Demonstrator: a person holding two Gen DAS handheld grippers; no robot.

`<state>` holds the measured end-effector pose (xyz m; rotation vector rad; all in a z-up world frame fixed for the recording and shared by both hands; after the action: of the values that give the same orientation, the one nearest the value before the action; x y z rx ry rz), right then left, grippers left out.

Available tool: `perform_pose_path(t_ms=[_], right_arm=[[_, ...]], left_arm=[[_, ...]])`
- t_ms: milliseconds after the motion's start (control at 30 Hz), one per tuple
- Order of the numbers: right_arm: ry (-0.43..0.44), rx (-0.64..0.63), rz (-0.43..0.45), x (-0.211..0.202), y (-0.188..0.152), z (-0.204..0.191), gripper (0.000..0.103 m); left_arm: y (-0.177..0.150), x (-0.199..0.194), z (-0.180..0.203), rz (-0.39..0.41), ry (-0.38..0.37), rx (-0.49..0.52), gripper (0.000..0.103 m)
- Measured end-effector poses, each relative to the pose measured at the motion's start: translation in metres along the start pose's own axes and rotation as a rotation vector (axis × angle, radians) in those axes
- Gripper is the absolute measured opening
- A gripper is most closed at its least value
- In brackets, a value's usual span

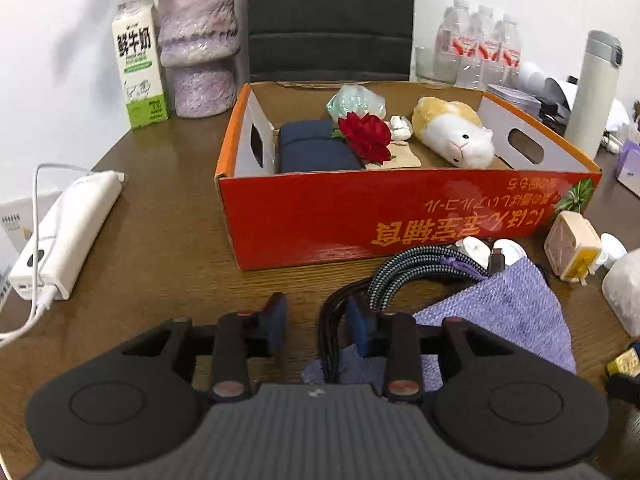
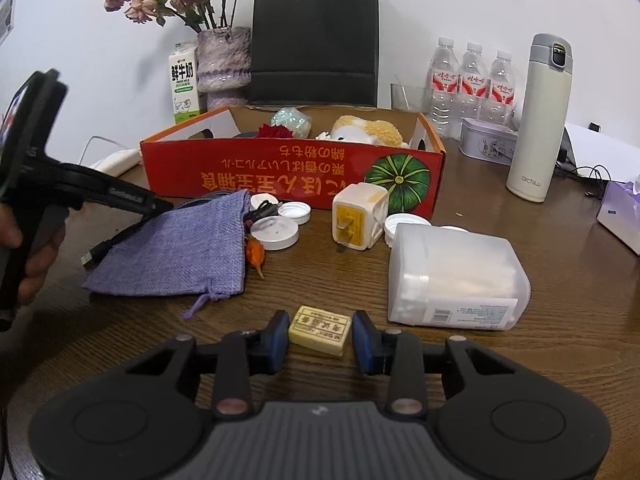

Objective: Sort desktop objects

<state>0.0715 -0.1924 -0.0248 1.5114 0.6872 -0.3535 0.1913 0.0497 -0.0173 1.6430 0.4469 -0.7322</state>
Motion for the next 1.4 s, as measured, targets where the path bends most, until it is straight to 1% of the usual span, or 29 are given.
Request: perform_pose_path(t_ms=[67, 100, 133, 167, 300, 367, 433, 533, 700, 833, 967, 1033, 1167, 1267, 1400], right_arm=[[-0.002, 0.003, -0.003, 0.0, 0.0, -0.001, 0.035], [0.0, 0.004, -0.003, -0.001, 0.0, -0.001, 0.036], [0.003, 0.004, -0.004, -0.001, 0.0, -0.002, 0.036], [0.007, 0.004, -0.004, -0.001, -0.001, -0.001, 0.034], [0.028, 0.013, 0.002, -0.005, 0.0, -0.004, 0.033], [0.03, 0.014, 0.031, -0.012, 0.003, -0.007, 0.033], [0.042, 0.007, 0.069, -0.021, 0.008, -0.01, 0.033], [0.044, 0.001, 0.099, -0.031, 0.014, -0.014, 0.033], [0.044, -0.005, 0.142, -0.05, 0.019, -0.016, 0.033], [0.041, 0.012, 0.185, -0.065, 0.03, -0.012, 0.033], [0.041, 0.034, 0.218, -0.074, 0.043, -0.003, 0.033], [0.036, 0.043, 0.236, -0.077, 0.054, 0.001, 0.033], [0.051, 0.078, 0.291, -0.079, 0.088, 0.015, 0.033], [0.05, 0.093, 0.304, -0.067, 0.116, 0.026, 0.033], [0.083, 0.152, 0.261, -0.027, 0.15, 0.046, 0.033]], left_arm=[[-0.001, -0.002, 0.004, -0.001, -0.018, 0.019, 0.008], [-0.001, -0.003, 0.004, -0.006, -0.016, 0.017, 0.007], [-0.002, -0.006, 0.004, -0.007, -0.017, 0.008, 0.006], [-0.003, -0.01, 0.004, 0.008, -0.018, -0.001, 0.006], [0.004, -0.046, 0.004, 0.11, 0.024, -0.006, 0.006], [0.011, -0.073, 0.004, 0.181, 0.054, 0.002, 0.005], [0.017, -0.098, 0.004, 0.238, 0.051, -0.007, 0.004], [0.026, -0.127, 0.008, 0.306, 0.056, -0.013, 0.004], [0.039, -0.173, 0.015, 0.409, -0.012, -0.035, 0.004], [0.051, -0.196, 0.021, 0.456, -0.063, -0.033, 0.004], [0.067, -0.195, 0.02, 0.46, -0.106, -0.053, 0.004], [0.082, -0.191, 0.02, 0.454, -0.131, -0.069, 0.004], [0.12, -0.175, 0.023, 0.447, -0.181, -0.094, 0.004], [0.15, -0.152, 0.029, 0.424, -0.196, -0.111, 0.004], [0.18, -0.099, 0.04, 0.337, -0.217, -0.131, 0.004]])
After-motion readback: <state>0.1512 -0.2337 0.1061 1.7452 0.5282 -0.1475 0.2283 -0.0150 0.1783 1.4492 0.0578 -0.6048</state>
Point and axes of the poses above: each gripper's, at about its wrist camera, not at the fingertips, and x roughly the way its jaws point, z to its right, y to its top, the point moved 5 cm from there along x, roughly the way its jaws point, and after that the axes turned 5 degrees about x, right-handed, at the moved point
